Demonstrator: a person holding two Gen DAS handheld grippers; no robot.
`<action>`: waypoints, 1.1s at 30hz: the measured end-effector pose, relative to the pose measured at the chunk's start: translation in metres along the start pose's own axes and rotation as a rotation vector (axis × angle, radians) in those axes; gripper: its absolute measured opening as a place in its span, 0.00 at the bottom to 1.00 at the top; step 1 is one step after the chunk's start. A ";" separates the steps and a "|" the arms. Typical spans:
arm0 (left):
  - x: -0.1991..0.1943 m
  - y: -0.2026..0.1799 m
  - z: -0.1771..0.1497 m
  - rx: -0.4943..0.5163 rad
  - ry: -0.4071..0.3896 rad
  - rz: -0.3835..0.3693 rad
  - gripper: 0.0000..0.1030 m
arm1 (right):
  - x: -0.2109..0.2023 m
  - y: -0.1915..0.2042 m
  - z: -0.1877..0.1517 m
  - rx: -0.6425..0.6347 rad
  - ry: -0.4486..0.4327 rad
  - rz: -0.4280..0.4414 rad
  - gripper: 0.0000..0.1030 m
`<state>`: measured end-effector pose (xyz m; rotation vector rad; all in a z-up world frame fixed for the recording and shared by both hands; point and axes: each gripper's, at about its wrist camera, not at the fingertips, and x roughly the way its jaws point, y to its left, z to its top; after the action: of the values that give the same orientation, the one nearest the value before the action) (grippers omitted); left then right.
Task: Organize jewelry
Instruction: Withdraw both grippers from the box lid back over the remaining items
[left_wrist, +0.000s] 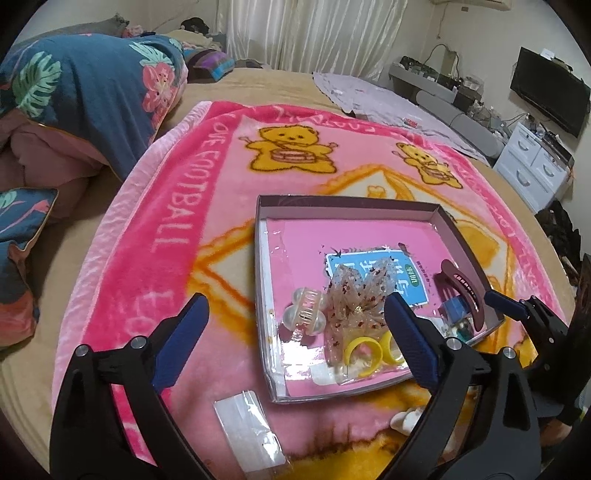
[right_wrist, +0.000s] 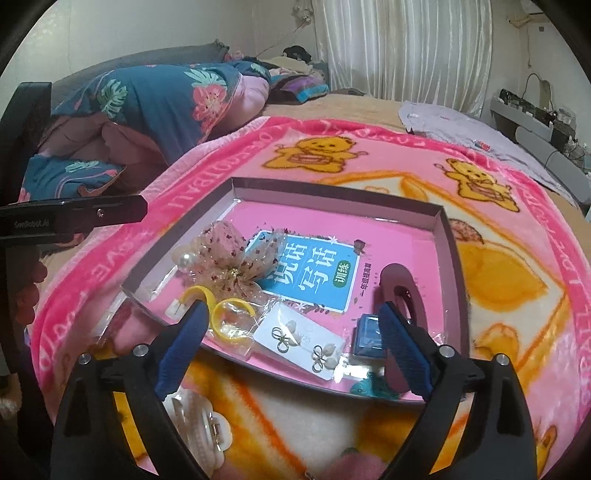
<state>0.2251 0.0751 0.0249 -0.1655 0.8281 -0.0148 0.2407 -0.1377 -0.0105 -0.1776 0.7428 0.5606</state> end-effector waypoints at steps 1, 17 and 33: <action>-0.002 -0.001 0.000 0.000 -0.003 -0.002 0.86 | -0.003 0.000 0.000 -0.002 -0.005 -0.004 0.93; -0.052 -0.014 -0.007 -0.013 -0.070 -0.084 0.91 | -0.070 0.001 0.005 0.067 -0.131 0.002 0.96; -0.094 -0.041 -0.033 0.038 -0.140 0.008 0.91 | -0.133 -0.012 -0.009 0.089 -0.205 -0.063 0.96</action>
<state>0.1396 0.0376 0.0777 -0.1257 0.6881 -0.0115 0.1616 -0.2065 0.0733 -0.0591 0.5599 0.4770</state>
